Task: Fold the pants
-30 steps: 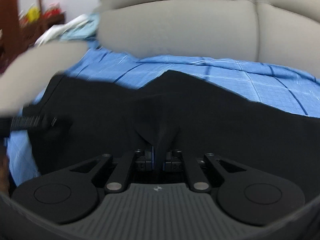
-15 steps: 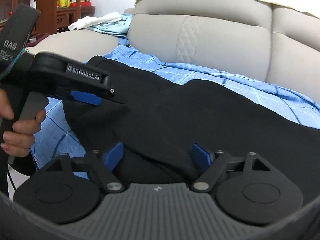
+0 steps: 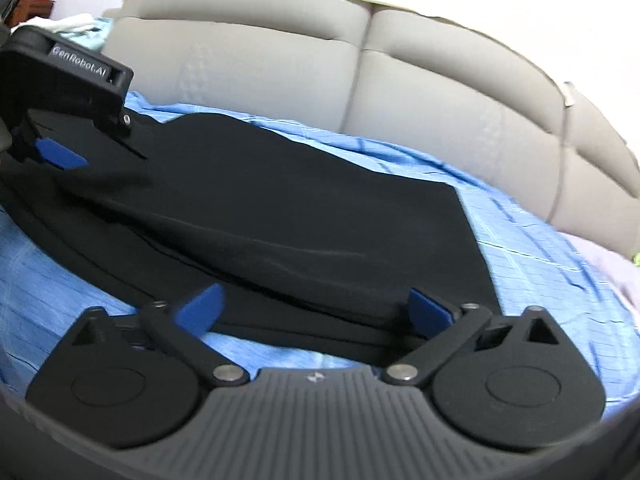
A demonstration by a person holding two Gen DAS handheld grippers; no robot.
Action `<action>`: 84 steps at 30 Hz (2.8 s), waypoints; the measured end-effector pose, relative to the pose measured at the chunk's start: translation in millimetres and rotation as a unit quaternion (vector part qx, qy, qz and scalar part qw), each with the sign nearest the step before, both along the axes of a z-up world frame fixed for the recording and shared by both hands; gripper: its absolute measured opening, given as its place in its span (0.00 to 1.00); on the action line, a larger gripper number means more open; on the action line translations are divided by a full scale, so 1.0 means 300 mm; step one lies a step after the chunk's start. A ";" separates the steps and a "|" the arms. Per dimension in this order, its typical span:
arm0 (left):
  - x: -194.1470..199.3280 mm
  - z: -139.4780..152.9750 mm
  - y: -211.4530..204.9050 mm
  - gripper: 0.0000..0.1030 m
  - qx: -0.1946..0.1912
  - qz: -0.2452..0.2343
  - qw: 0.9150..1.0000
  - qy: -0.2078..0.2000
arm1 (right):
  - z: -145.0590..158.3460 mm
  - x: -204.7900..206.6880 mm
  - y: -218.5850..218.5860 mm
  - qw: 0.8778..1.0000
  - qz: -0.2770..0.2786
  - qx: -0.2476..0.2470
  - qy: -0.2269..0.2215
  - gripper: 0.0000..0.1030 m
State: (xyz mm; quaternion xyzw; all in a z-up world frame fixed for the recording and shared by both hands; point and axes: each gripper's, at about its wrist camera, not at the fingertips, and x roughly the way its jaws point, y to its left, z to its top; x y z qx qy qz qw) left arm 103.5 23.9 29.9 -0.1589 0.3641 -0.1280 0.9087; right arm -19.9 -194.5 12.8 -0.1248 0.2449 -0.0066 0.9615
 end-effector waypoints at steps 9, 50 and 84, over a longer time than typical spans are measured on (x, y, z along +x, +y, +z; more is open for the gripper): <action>-0.004 0.001 -0.030 0.21 0.009 0.006 1.000 0.015 | -0.013 0.065 -0.156 0.993 -0.110 0.001 -0.035 1.00; -0.102 0.081 -0.173 0.28 0.080 -0.033 0.992 -0.090 | 0.026 0.039 -0.303 0.985 -0.171 0.009 -0.007 1.00; -0.249 -0.014 0.409 0.52 0.122 0.240 0.962 -0.037 | 0.097 0.669 0.333 0.991 0.092 0.081 0.044 0.33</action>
